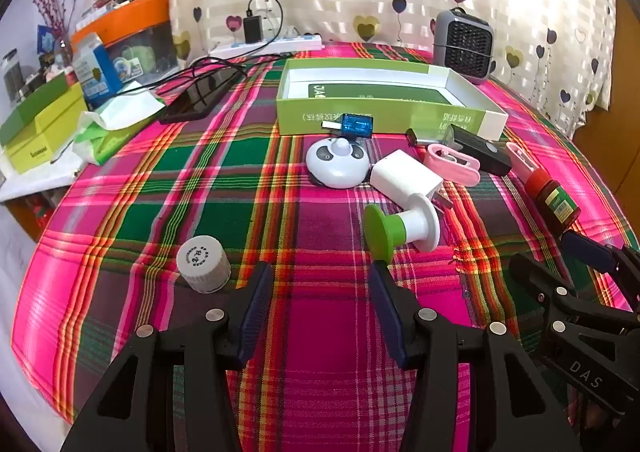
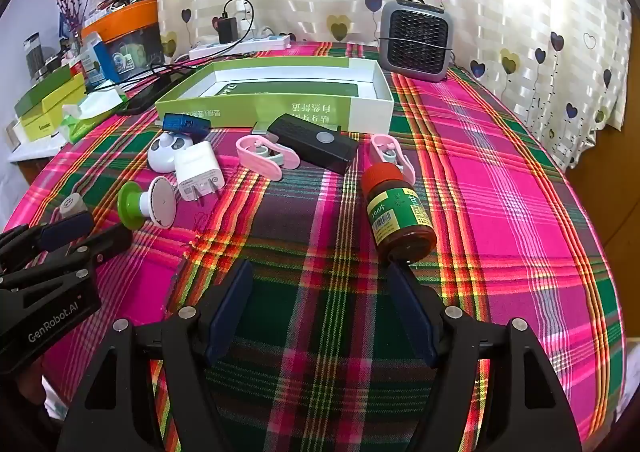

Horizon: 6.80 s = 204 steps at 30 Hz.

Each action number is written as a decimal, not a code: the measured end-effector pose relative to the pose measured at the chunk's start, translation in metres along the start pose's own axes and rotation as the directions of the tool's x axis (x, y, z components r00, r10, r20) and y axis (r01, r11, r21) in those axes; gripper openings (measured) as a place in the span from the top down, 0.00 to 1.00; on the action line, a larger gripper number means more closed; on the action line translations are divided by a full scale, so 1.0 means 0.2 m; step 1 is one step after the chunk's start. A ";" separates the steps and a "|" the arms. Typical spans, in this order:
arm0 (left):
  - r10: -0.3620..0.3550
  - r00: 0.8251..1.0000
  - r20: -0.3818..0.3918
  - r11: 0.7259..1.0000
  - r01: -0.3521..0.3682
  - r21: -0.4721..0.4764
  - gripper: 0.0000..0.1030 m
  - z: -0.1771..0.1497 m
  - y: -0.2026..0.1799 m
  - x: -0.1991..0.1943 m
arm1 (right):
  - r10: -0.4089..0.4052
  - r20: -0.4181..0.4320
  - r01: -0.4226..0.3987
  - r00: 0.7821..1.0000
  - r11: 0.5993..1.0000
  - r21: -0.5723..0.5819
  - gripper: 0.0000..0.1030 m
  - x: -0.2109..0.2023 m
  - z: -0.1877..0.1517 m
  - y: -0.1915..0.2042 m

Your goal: Organize rigid objects

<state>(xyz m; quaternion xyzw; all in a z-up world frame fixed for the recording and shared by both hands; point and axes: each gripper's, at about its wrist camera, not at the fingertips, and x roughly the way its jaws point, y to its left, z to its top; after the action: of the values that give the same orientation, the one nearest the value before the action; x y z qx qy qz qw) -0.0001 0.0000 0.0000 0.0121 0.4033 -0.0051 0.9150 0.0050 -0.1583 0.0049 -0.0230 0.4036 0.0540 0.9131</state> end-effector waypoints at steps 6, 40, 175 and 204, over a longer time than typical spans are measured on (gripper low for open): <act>0.001 1.000 0.001 1.000 -0.001 0.001 0.53 0.00 0.00 0.00 | 0.001 0.001 -0.001 1.000 1.000 0.001 0.32 0.00 0.00 0.00; 0.002 1.000 0.004 1.000 -0.002 0.002 0.53 0.00 0.00 0.00 | 0.001 0.002 -0.001 1.000 1.000 0.001 0.32 0.00 0.00 0.00; -0.223 0.974 -0.034 0.975 0.223 0.000 0.74 0.80 0.23 0.35 | 0.042 -0.011 -0.043 0.999 0.999 -0.019 0.68 0.25 0.74 -0.21; -0.168 0.980 -0.105 0.981 0.176 0.081 0.74 0.96 0.05 0.76 | 0.064 -0.131 -0.069 0.989 0.997 -0.034 0.68 0.74 0.91 -0.17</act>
<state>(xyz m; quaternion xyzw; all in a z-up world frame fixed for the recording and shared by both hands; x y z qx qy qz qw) 0.2439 0.0042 0.0177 0.0185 0.4466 -0.1018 0.8888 0.2419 -0.1653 0.0185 -0.0303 0.4615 0.0905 0.8820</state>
